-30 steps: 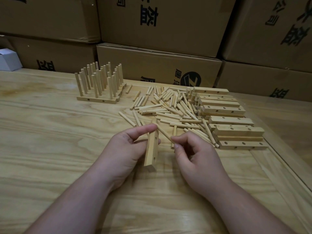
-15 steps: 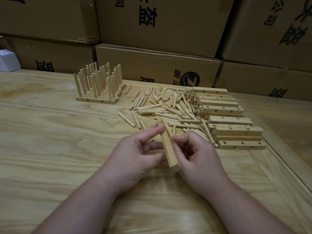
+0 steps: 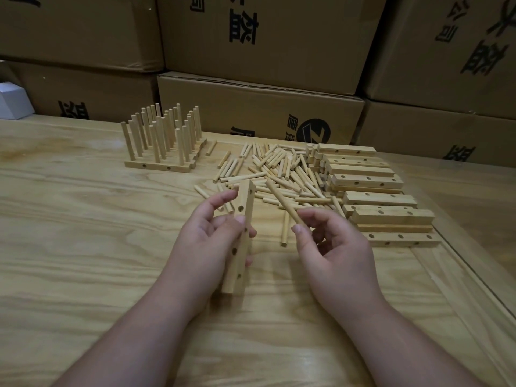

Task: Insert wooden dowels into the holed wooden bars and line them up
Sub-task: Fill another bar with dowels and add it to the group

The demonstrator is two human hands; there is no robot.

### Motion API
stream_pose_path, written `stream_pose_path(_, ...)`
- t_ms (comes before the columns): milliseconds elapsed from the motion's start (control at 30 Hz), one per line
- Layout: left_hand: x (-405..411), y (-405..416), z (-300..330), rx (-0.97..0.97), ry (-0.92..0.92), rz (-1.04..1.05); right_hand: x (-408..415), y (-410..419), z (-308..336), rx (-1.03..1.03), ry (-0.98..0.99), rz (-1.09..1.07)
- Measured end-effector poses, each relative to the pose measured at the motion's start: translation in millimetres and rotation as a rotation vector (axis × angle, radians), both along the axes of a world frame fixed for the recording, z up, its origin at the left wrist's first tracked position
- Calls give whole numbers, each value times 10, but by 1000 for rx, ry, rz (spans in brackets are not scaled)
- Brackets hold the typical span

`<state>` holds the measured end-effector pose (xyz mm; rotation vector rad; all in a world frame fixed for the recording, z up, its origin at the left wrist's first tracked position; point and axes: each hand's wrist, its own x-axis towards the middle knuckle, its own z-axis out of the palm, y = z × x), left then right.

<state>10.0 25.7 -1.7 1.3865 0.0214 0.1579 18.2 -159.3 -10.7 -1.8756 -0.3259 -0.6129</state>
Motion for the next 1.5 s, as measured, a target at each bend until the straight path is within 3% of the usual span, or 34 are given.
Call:
stream_pose_path(300, -34, -35, 78, 48, 87, 61, -11, -5, 12, -143, -91, -16)
stream_pose_path(567, -8, -16, 30, 38, 98, 50, 7, -35, 2, -42, -210, -61)
stream_pose_path(867, 11, -15, -1, -19, 57, -15, 22, -46, 1, -74, -273, -52)
stream_pose_path(1267, 39, 19, -26, 91, 99, -21, 9, -42, -7, -2, -165, -20)
stream_pose_path(1500, 39, 26, -37, 277, 25, -9, -29, -2, 41, -161, -197, 59)
